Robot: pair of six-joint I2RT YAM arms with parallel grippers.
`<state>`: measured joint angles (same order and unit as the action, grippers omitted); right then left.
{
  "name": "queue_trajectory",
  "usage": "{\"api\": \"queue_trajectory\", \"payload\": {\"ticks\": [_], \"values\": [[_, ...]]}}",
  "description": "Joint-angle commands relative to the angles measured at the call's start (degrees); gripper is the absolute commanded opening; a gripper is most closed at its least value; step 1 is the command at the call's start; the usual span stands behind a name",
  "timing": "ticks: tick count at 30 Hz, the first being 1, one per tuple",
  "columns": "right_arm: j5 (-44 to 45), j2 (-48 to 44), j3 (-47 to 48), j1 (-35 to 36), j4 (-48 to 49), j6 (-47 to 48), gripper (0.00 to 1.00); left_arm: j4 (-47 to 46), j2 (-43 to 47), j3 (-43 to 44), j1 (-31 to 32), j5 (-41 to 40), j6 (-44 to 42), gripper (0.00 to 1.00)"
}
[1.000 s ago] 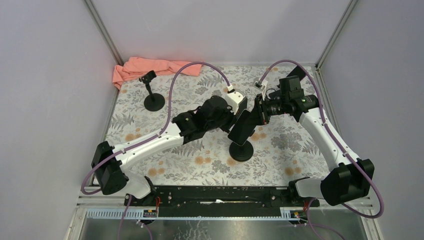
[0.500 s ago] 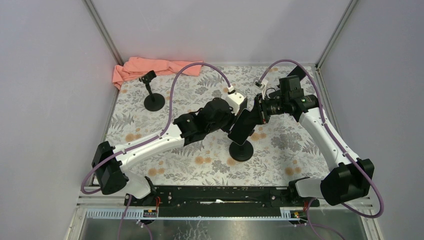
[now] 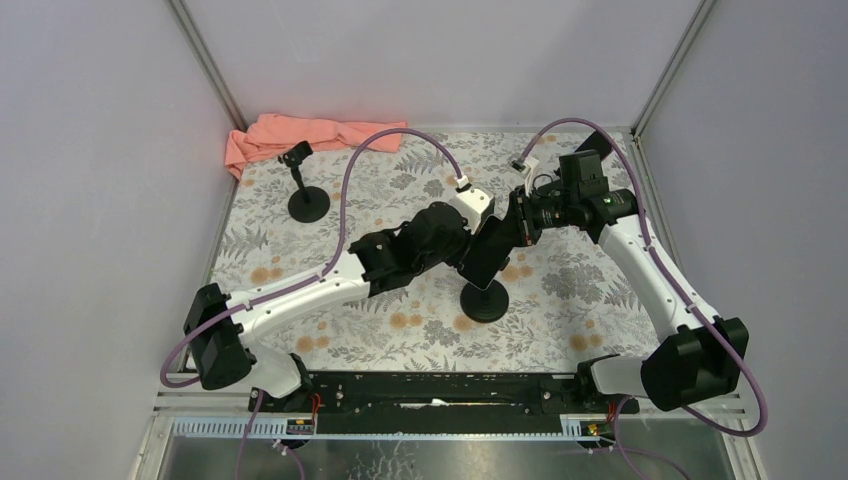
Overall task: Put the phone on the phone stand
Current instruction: Install the phone on the phone stand.
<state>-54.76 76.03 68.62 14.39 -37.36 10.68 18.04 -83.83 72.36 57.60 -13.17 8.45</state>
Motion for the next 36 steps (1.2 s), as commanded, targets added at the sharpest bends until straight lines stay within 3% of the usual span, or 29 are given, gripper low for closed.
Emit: {"api": "queue_trajectory", "payload": {"ticks": [1,28,36], "values": [[27.8,3.4,-2.7,-3.4,-1.2,3.7,0.00,3.0,3.6,-0.6,0.5,-6.1,-0.4,0.00],[30.8,4.5,-3.0,-3.5,-0.7,2.0,0.00,-0.3,9.0,-2.9,2.0,-6.4,2.6,0.00],[29.9,5.2,-2.8,-3.4,-0.5,1.4,0.00,-3.7,8.3,-4.0,9.4,-19.0,2.3,0.00]]}}
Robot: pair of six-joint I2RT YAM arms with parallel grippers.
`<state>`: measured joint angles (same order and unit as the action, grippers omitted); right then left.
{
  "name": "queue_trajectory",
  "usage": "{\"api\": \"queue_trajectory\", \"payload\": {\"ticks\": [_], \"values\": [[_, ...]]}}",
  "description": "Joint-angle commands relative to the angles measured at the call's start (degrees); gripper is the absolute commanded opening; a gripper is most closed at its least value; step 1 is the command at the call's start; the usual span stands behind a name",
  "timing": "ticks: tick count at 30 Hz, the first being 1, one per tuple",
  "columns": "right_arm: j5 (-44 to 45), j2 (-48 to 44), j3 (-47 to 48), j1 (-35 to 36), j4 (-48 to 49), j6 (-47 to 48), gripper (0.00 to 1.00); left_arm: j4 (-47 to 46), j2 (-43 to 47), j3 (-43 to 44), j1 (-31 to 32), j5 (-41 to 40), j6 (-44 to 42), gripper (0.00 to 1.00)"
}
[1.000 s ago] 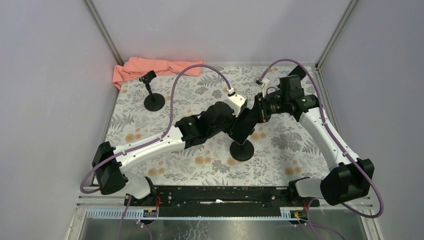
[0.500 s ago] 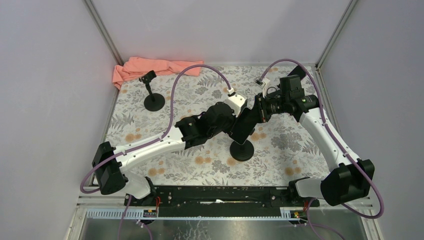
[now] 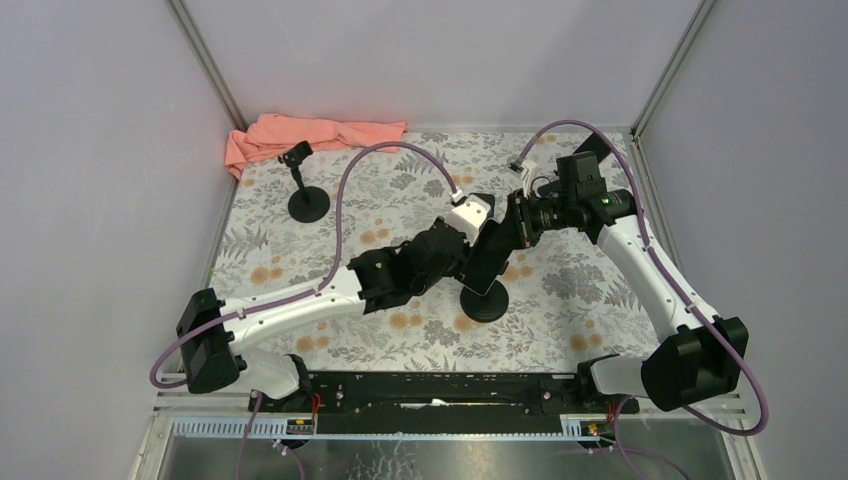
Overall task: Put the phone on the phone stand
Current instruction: Install the phone on the phone stand.
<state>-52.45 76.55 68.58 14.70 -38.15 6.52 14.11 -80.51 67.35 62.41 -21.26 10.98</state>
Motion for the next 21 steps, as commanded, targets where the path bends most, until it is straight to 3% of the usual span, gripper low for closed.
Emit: {"api": "queue_trajectory", "payload": {"ticks": [1,8,21], "values": [[27.5,4.8,-2.8,-3.8,0.4,5.5,0.00,0.3,4.1,1.5,5.6,-13.0,-0.2,0.00],[27.7,5.0,-2.4,-3.7,0.5,5.3,0.00,4.6,-2.1,7.1,10.4,-23.3,-0.3,0.00],[28.9,6.2,-0.8,-3.7,0.5,5.0,0.00,10.4,-7.2,15.8,13.8,-25.3,-1.7,0.00]]}}
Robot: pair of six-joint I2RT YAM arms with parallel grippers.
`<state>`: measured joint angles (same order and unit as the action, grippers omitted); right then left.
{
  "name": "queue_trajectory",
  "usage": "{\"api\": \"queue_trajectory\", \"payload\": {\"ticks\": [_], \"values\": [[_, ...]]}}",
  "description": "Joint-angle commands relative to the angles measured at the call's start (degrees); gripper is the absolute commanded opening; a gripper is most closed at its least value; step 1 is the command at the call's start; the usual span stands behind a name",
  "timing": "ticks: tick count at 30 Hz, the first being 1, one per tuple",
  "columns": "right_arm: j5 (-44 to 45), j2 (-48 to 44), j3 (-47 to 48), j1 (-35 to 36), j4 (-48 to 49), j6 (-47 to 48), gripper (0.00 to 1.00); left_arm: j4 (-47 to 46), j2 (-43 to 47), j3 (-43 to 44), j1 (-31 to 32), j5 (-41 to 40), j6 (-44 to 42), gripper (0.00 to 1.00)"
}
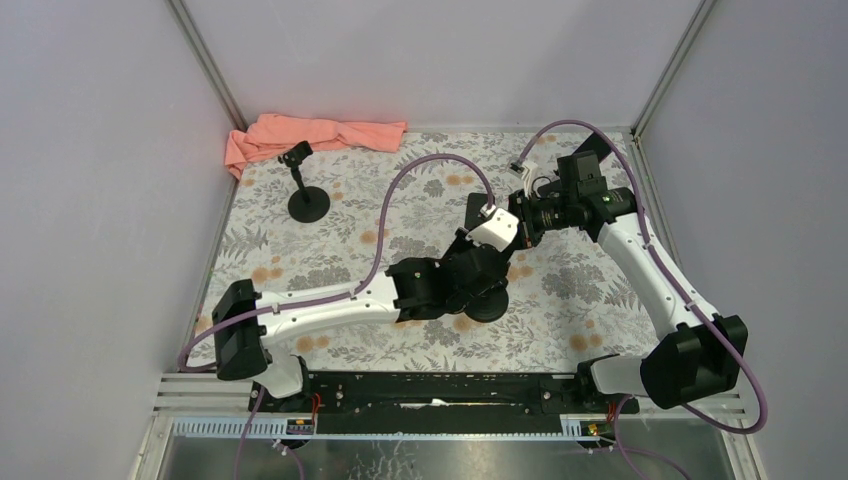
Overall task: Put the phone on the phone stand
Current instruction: Install the phone on the phone stand, then move the phone stand with the phone to the center of the board.
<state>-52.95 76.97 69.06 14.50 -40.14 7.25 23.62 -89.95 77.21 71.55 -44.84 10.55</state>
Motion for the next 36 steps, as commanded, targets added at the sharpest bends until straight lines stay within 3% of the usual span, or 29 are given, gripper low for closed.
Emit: {"api": "queue_trajectory", "payload": {"ticks": [1,12,18,25,30,36], "values": [[29.4,6.0,-1.2,-3.5,2.4,4.2,0.00,1.0,2.0,6.2,5.0,-1.7,-1.2,0.00],[28.8,6.5,-0.8,-3.5,2.6,3.7,0.00,3.8,-3.3,11.8,8.8,-8.3,5.8,0.15],[28.6,6.8,-0.6,-3.5,2.6,3.7,0.00,5.2,-5.5,16.0,11.0,-12.2,8.0,0.38],[27.1,6.2,-0.9,-3.4,2.7,4.0,0.00,4.9,-2.8,16.2,11.5,-9.7,8.4,0.42],[23.1,4.4,-2.0,-3.4,3.5,4.0,0.00,-2.0,4.6,7.2,11.4,-8.0,5.6,0.53],[17.7,1.4,-2.0,-3.6,3.3,6.3,0.00,-17.4,18.4,-11.9,9.6,4.2,1.9,0.73]]}}
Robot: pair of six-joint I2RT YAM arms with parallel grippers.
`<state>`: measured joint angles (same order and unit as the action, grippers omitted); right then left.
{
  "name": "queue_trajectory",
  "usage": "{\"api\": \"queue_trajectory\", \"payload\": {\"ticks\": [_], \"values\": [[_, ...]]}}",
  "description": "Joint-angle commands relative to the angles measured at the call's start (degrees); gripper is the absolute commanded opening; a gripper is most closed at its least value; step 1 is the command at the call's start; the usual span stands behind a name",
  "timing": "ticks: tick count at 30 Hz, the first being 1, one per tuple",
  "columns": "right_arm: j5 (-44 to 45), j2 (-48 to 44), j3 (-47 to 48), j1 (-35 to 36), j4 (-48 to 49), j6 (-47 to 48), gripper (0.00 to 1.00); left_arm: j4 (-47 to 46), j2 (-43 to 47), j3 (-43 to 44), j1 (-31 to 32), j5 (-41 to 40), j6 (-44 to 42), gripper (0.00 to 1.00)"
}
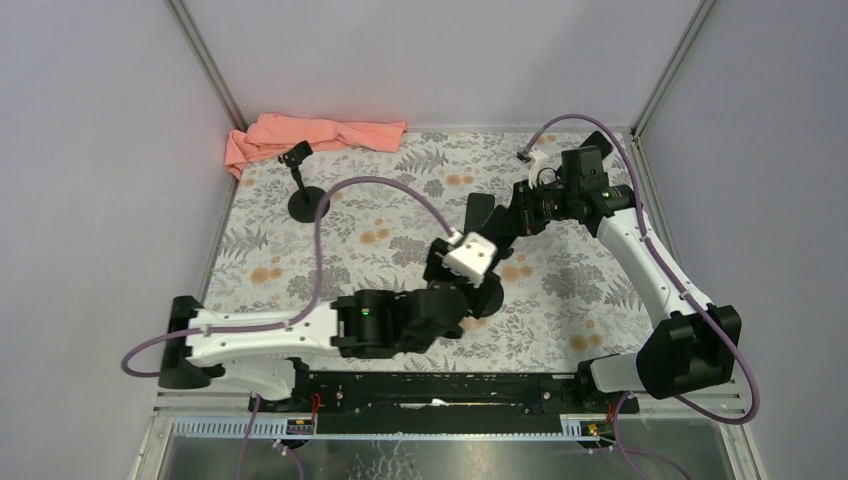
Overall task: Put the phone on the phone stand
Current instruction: Move the phone stand with the phone to the center of the board.
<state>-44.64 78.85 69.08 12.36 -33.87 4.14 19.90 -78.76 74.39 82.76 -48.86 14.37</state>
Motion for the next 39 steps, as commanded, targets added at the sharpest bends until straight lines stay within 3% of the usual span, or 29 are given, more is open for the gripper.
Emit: {"api": "queue_trajectory", "payload": {"ticks": [1,8,11,14,23,29,35,39], "values": [[8.1,-0.9,-1.8,-1.8,-3.2,9.9,0.00,-16.0,9.4,-12.5,-2.2,10.1,-1.4,0.74],[0.7,-4.0,-1.9,-3.1,-4.2,11.3,0.00,-41.5,20.3,-43.1,-8.3,24.3,5.8,0.74],[-2.6,-4.9,-2.9,-3.2,-4.1,11.8,0.00,-60.1,19.0,-55.5,-8.8,26.8,5.6,0.74],[-4.9,-5.4,-4.0,-3.3,-3.8,12.5,0.00,-72.5,14.0,-60.5,-8.8,28.5,-0.4,0.76],[-10.6,-6.4,-6.6,-4.6,-3.0,13.2,0.00,-92.1,-12.9,-54.9,-9.7,29.4,-15.9,0.79],[-11.5,-6.9,-7.8,-4.7,-2.7,13.2,0.00,-100.5,-26.0,-49.6,-13.5,29.8,-12.1,0.72],[-11.8,-6.4,-8.3,-4.8,-2.1,12.8,0.00,-103.9,-32.9,-46.4,-15.3,32.3,-10.8,0.68],[-13.1,-5.6,-7.8,-5.3,-2.6,12.6,0.00,-104.1,-36.4,-45.0,-16.5,34.1,-8.0,0.56]]}}
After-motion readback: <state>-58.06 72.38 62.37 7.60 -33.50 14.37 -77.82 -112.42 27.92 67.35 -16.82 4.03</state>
